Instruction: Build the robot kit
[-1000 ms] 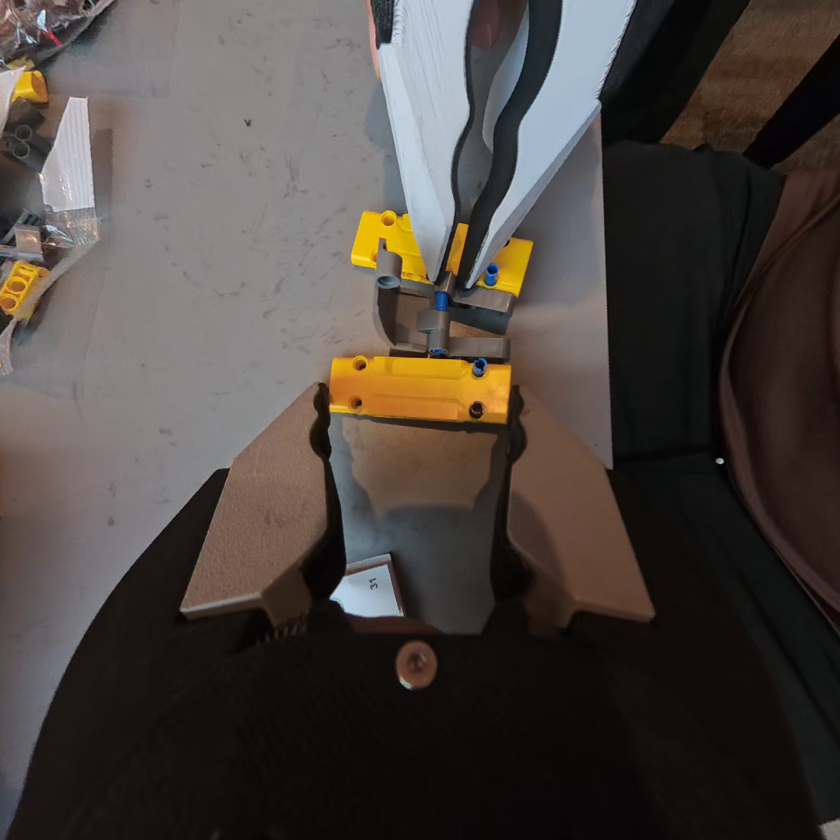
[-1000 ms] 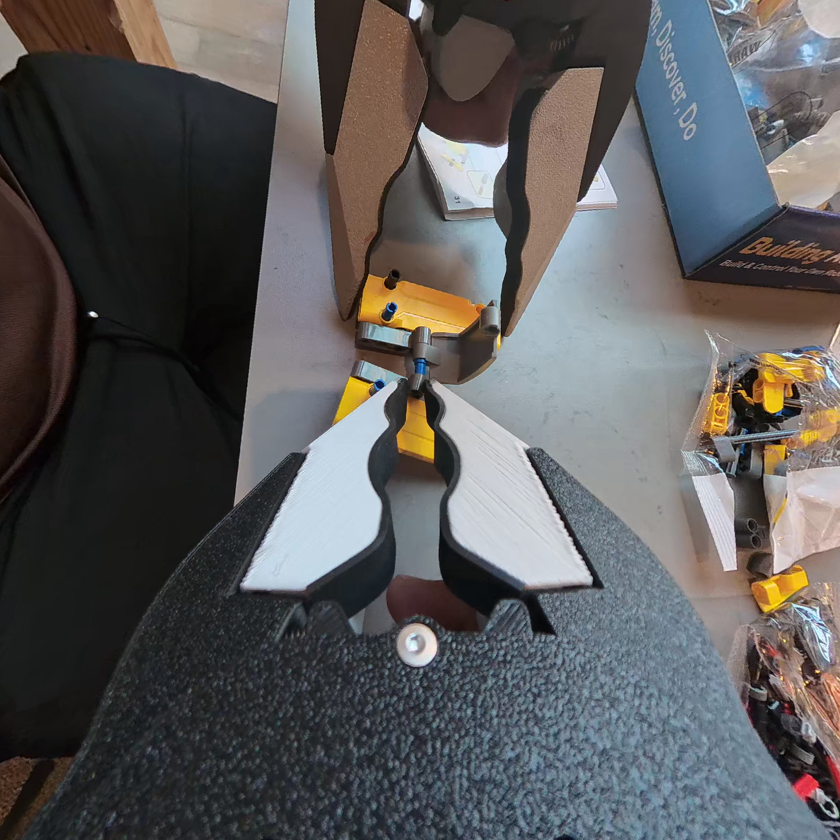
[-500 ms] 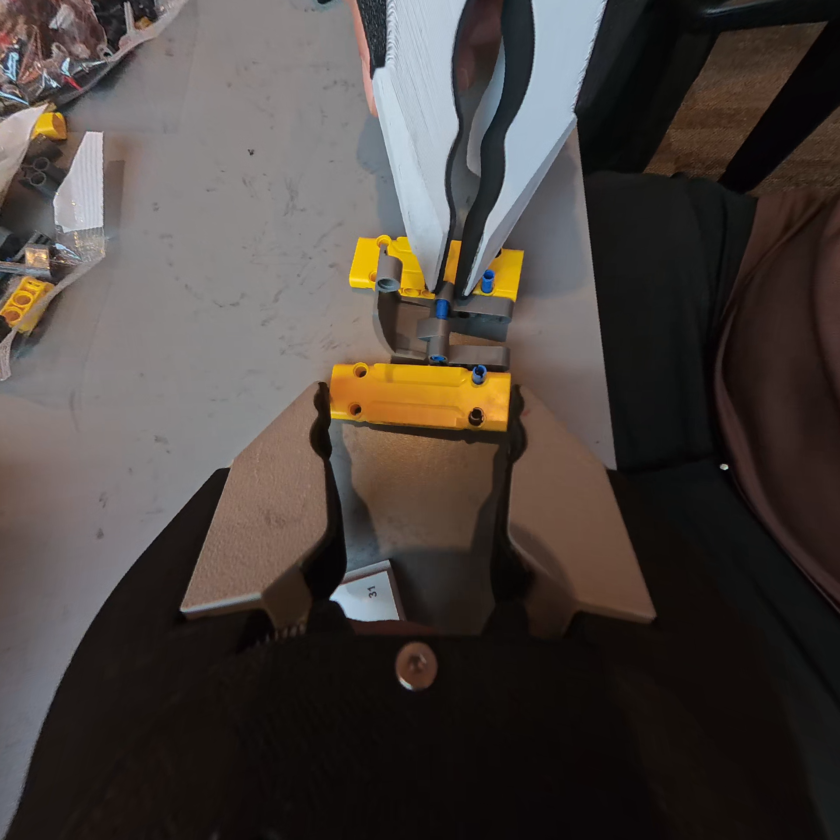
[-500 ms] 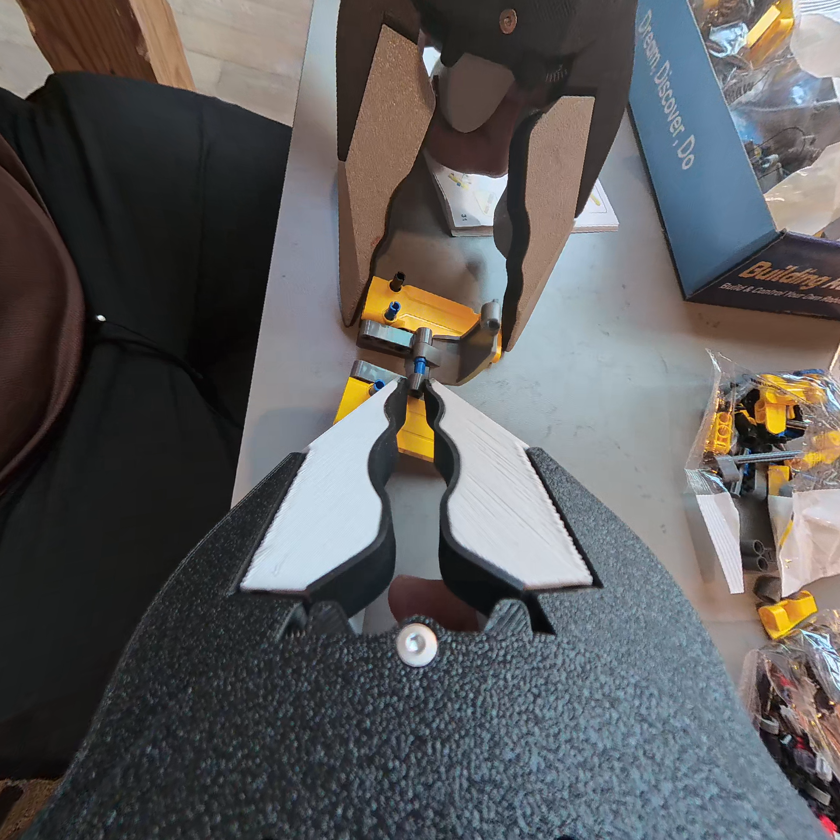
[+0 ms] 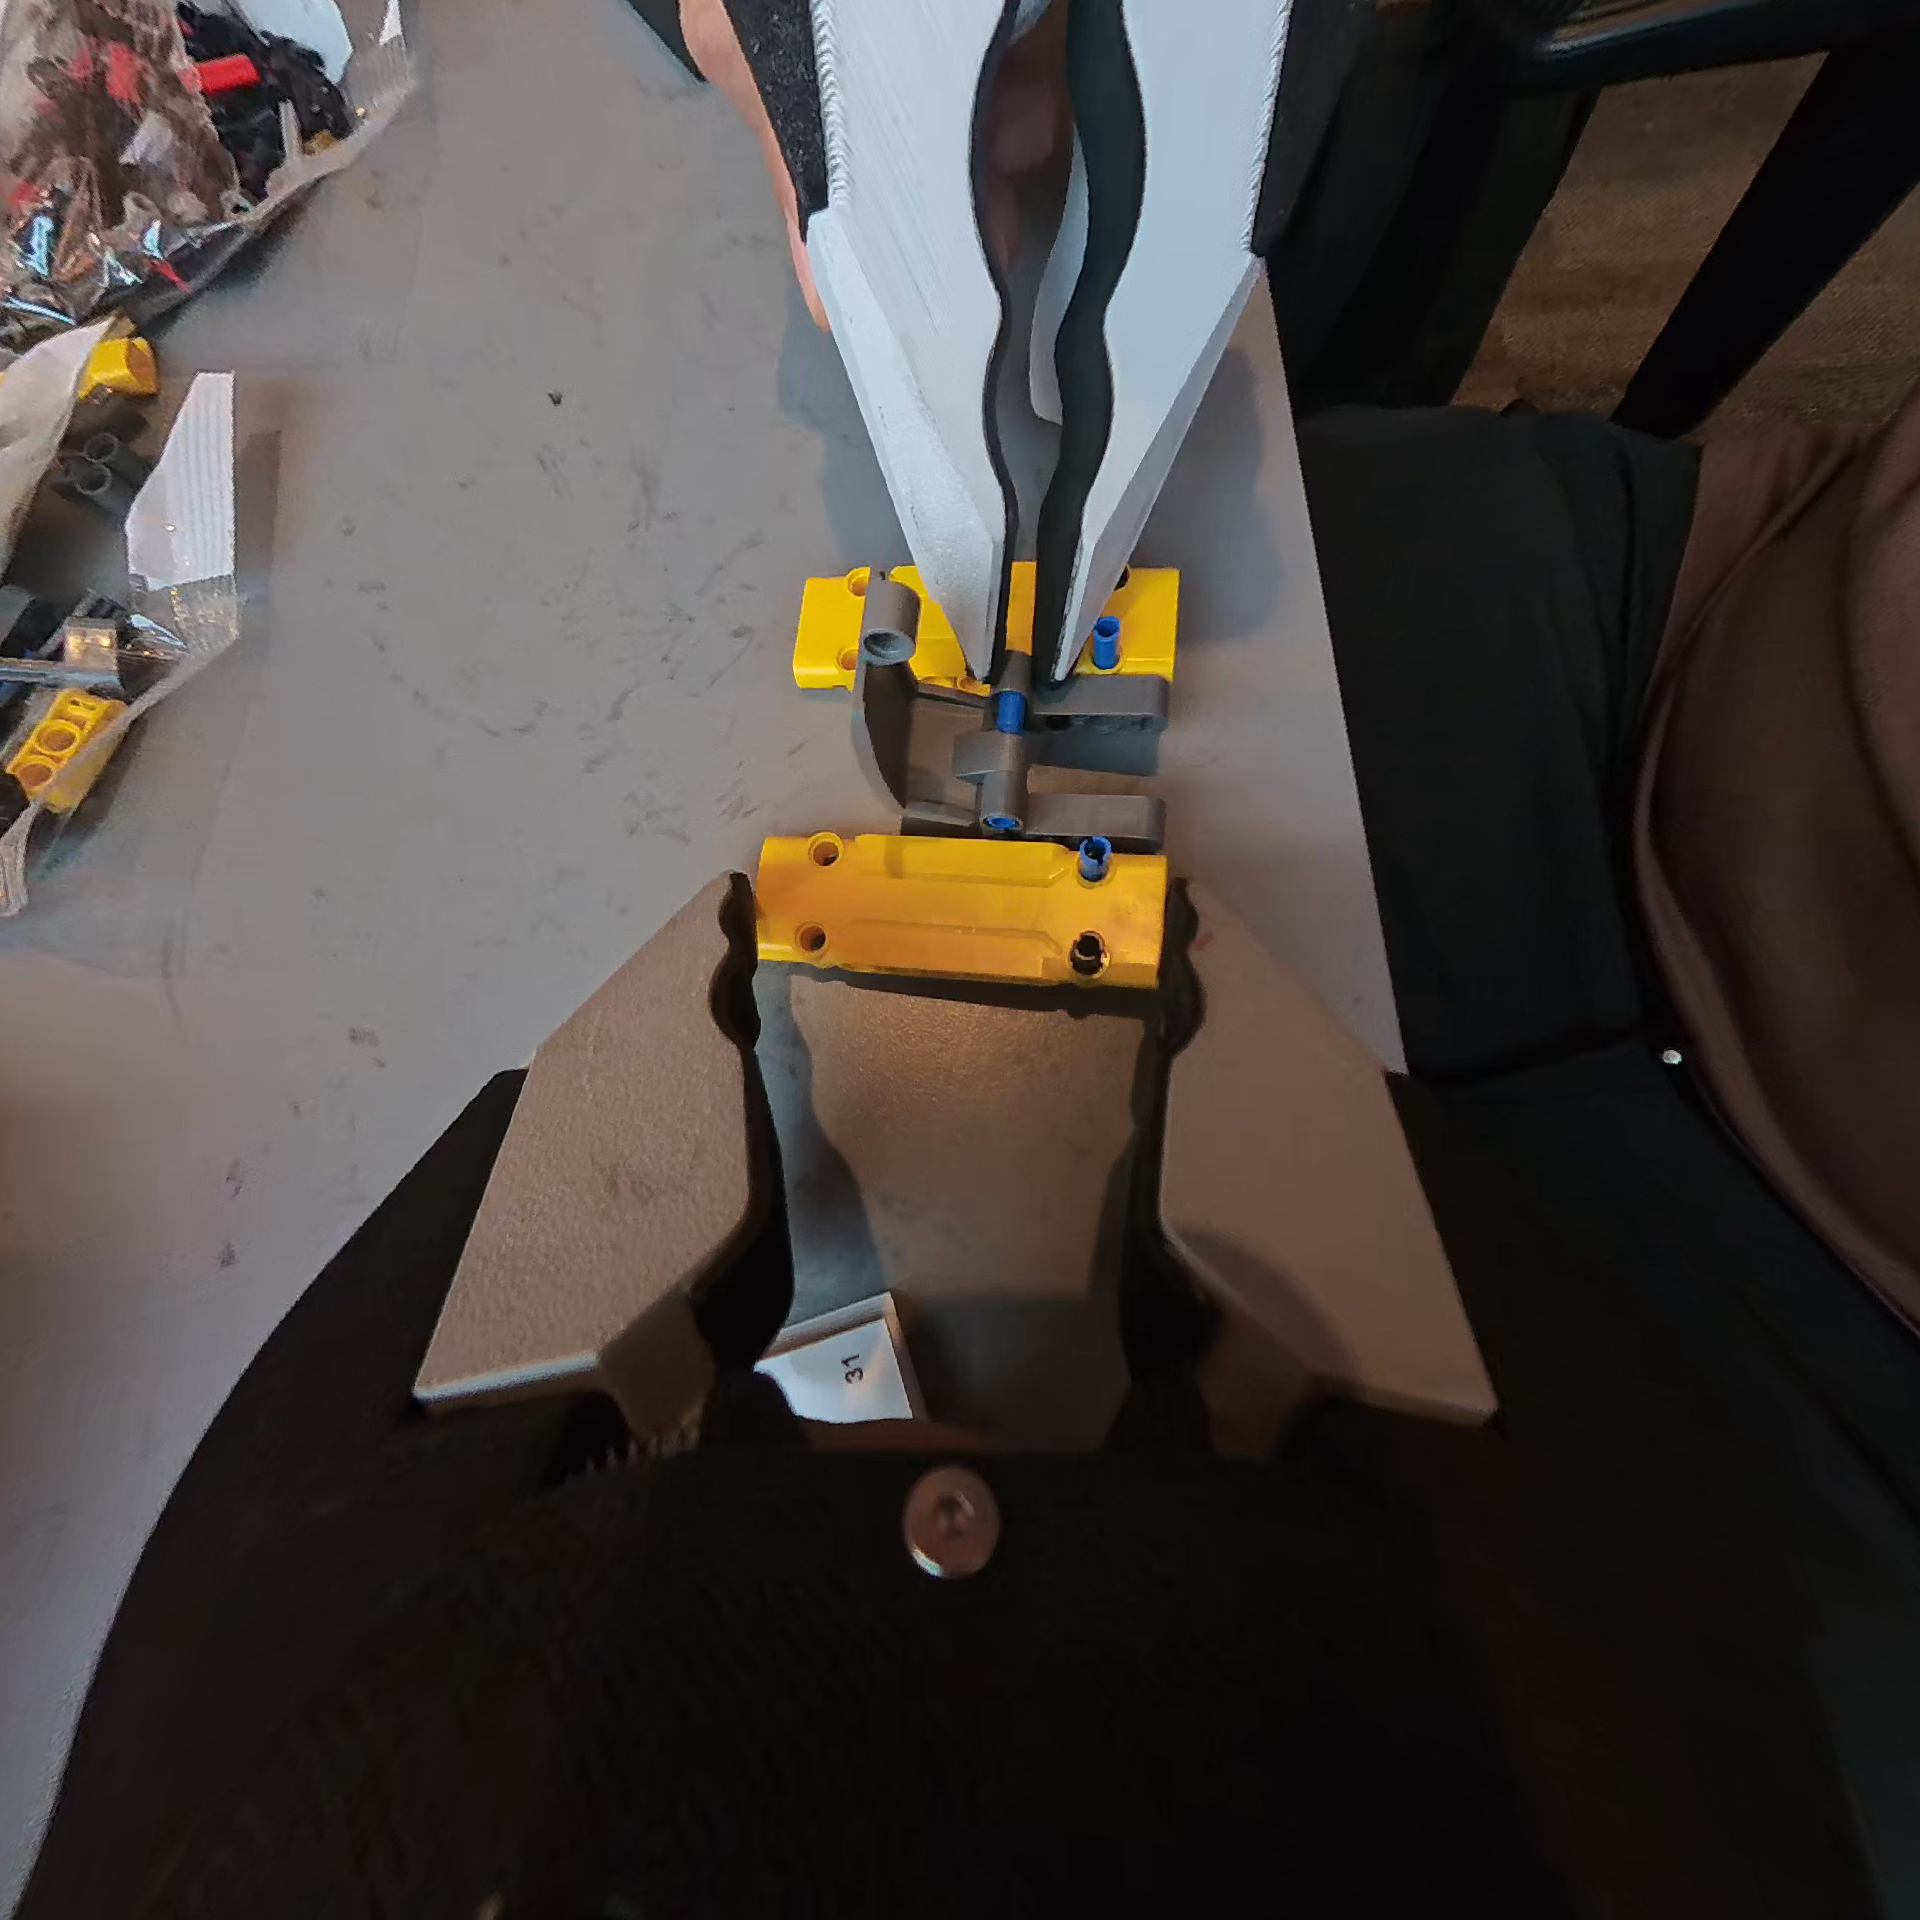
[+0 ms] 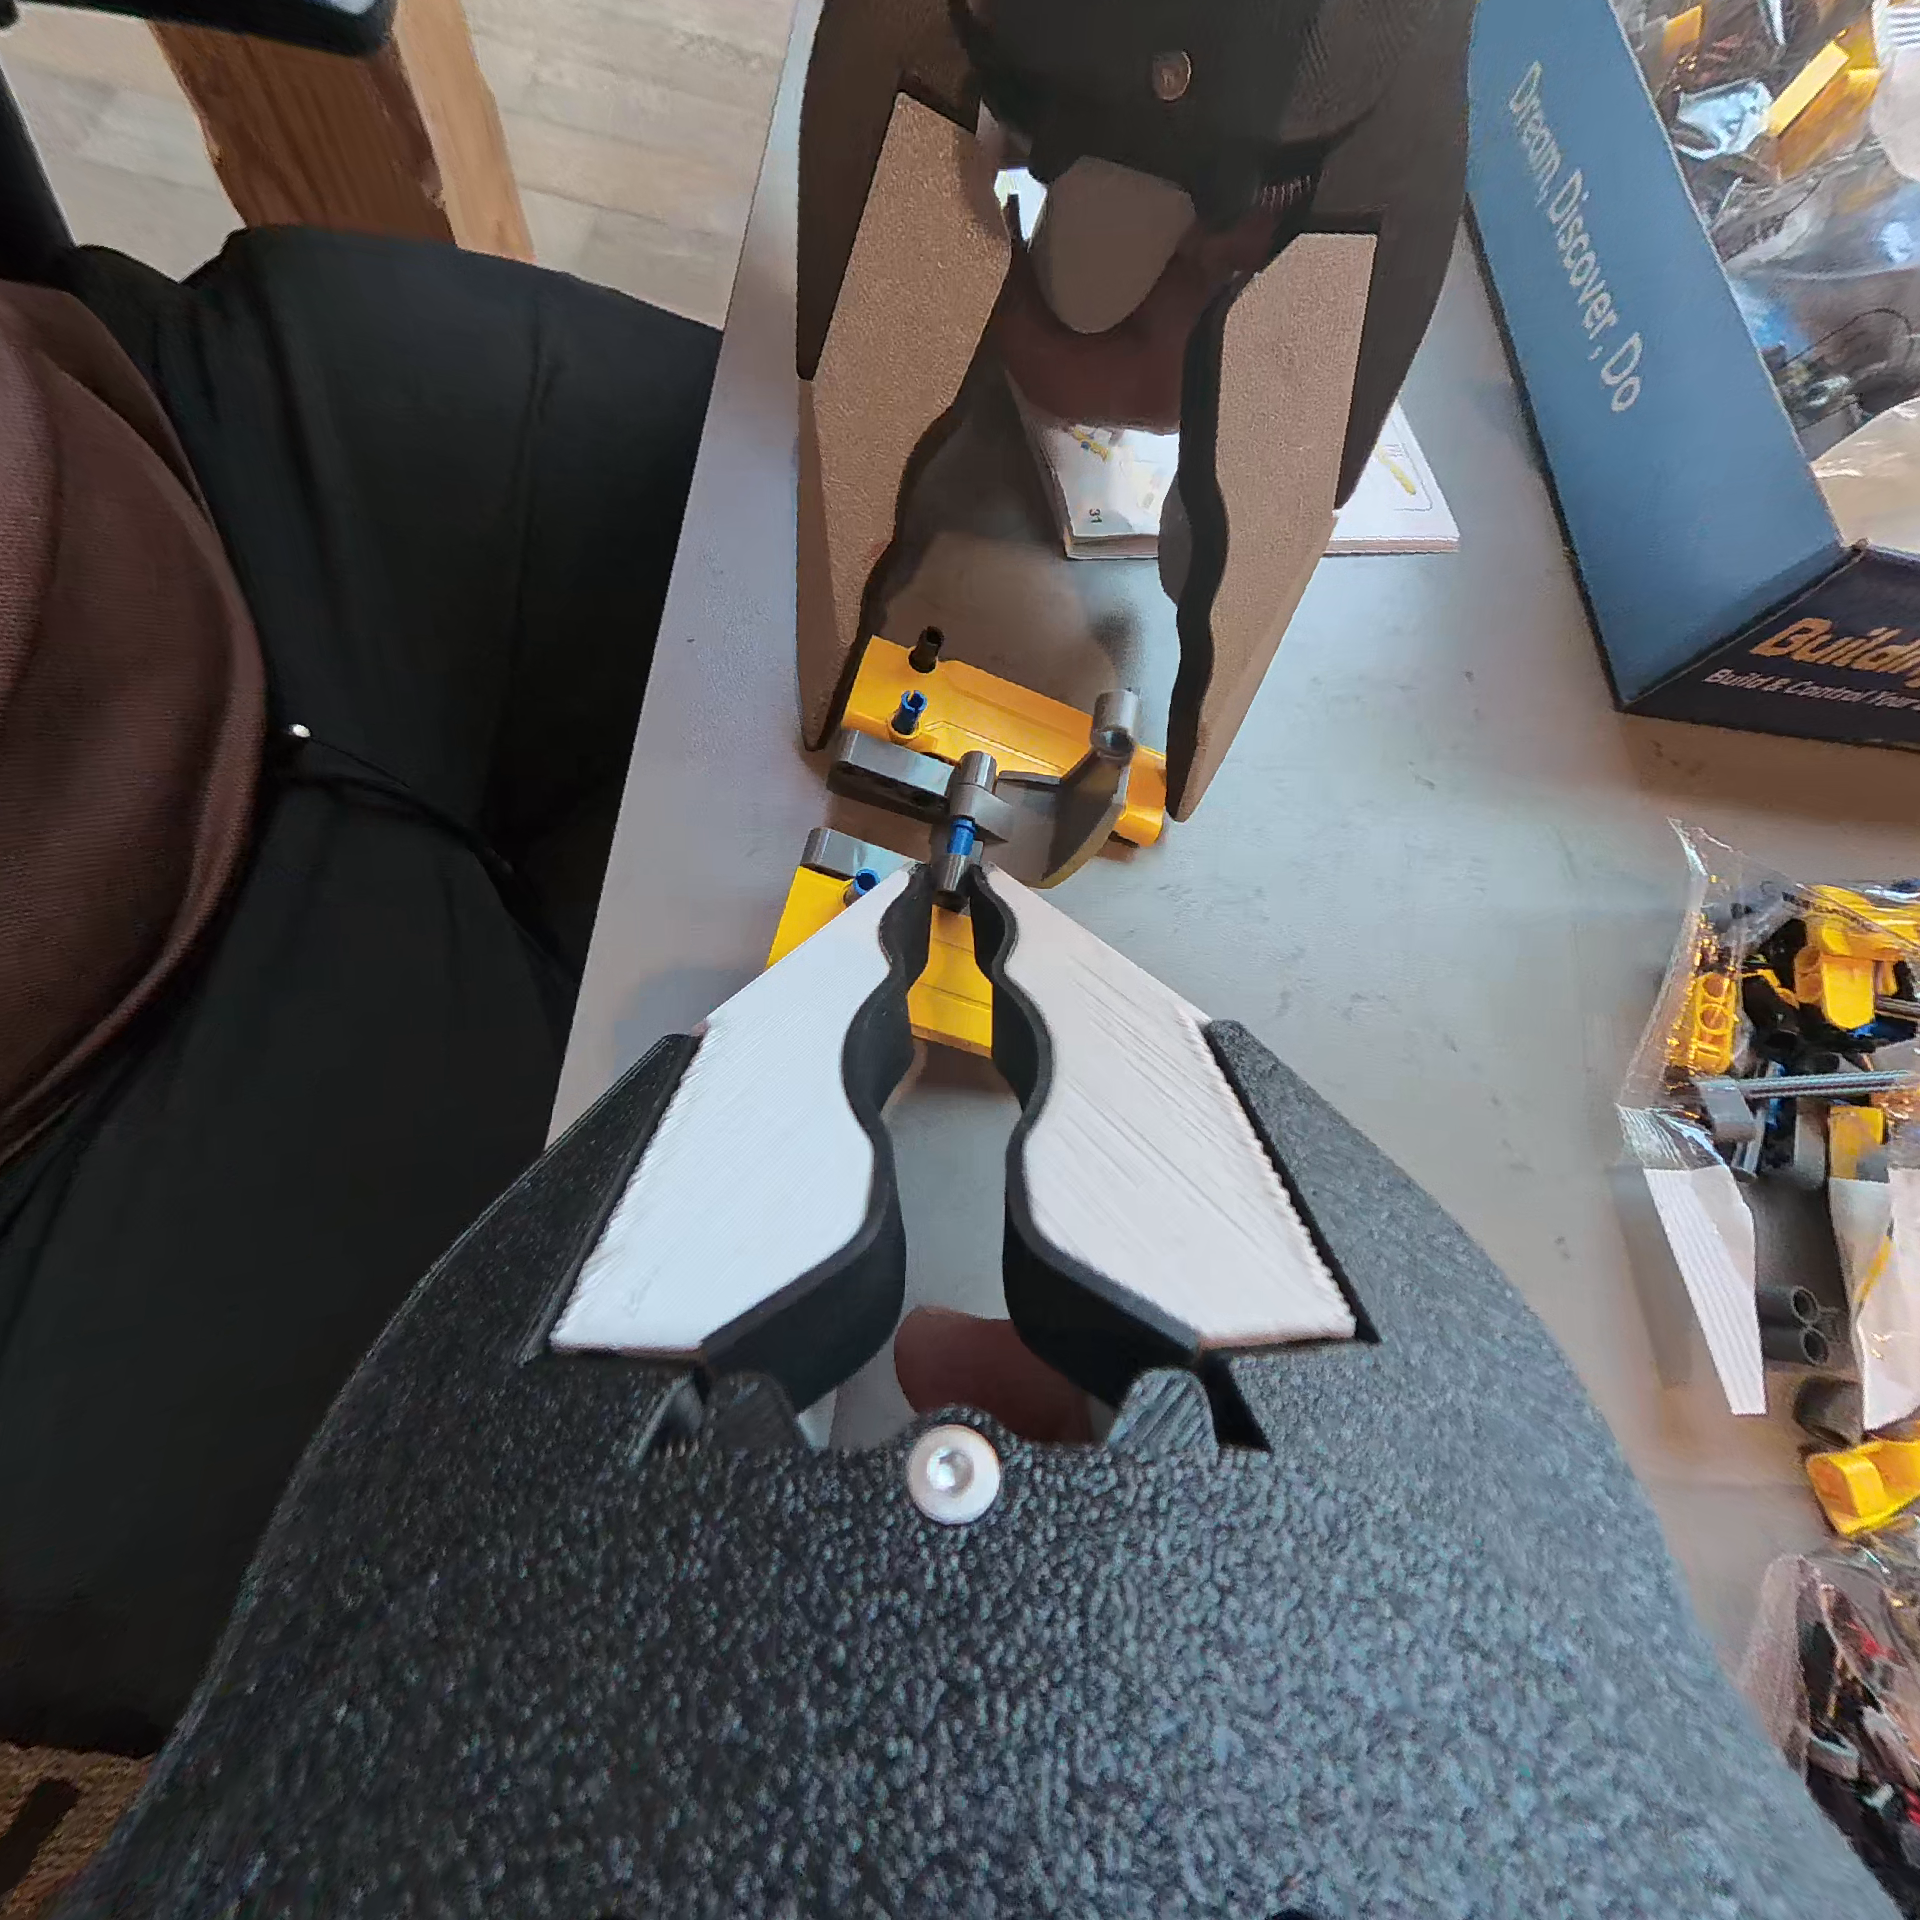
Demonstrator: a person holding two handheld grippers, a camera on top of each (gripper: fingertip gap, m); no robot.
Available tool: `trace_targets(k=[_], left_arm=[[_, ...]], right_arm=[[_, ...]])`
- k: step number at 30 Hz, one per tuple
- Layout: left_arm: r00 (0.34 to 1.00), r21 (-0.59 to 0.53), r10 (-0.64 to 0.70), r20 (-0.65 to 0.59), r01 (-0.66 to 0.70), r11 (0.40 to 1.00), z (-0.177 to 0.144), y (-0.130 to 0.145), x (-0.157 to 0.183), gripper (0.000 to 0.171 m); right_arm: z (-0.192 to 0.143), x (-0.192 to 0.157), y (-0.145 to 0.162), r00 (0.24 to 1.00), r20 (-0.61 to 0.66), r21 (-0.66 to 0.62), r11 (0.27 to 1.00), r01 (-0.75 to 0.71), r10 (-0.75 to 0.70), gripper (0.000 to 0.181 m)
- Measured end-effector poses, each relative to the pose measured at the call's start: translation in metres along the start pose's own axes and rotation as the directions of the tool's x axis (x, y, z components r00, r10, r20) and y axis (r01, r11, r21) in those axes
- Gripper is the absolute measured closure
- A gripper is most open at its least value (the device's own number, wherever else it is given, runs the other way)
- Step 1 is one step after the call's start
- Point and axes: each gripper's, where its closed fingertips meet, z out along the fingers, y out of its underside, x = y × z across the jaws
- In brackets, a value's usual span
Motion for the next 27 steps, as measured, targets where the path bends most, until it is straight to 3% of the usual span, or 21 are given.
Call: trace_targets(k=[18,27], left_arm=[[0.999,0.005,-0.019,0.028,0.018,1.000,0.007,-0.007,0.005,0.097],[0.999,0.006,-0.034,0.036,0.034,0.999,0.009,-0.009,0.004,0.096]], right_arm=[[0.000,-0.003,-0.001,0.999,0.008,0.008,0.999,0.036,-0.036,0.174],[-0.015,-0.001,-0.004,1.000,-0.007,0.040,0.999,-0.024,0.025,0.167]])
